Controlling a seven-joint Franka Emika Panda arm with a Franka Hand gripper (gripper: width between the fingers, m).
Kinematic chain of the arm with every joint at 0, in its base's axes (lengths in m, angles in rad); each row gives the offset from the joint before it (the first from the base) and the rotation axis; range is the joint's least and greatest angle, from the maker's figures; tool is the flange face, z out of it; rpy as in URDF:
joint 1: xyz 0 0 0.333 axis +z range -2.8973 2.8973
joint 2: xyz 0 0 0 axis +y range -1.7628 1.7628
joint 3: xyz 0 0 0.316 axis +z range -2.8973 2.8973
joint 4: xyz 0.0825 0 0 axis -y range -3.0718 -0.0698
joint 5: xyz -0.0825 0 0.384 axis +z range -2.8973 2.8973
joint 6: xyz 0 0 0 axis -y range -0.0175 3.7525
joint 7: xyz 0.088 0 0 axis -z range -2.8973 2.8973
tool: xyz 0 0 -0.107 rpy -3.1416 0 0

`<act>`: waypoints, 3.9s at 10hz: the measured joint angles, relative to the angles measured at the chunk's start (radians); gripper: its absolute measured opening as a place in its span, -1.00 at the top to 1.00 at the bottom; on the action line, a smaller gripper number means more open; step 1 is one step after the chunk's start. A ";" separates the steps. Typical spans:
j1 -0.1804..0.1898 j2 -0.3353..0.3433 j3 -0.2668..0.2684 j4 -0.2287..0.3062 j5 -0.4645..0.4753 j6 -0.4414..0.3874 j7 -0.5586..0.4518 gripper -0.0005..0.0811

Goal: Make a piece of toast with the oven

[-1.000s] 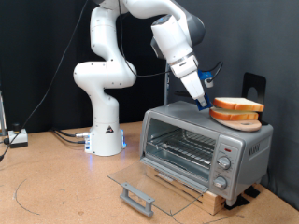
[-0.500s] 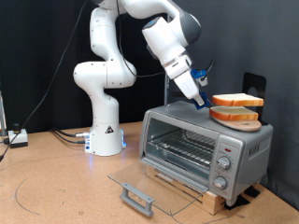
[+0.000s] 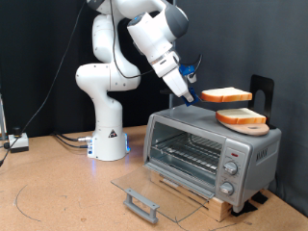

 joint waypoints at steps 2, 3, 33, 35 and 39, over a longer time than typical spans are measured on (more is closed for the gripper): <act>-0.006 0.004 -0.040 -0.006 -0.001 -0.020 -0.039 -0.05; -0.019 0.004 -0.079 -0.008 -0.011 -0.033 -0.069 -0.05; -0.292 0.332 -0.523 0.026 -0.510 -0.010 -0.642 -0.05; -0.260 0.333 -0.495 -0.003 -0.479 0.044 -0.662 -0.05; -0.201 0.335 -0.394 -0.041 -0.428 0.130 -0.638 -0.05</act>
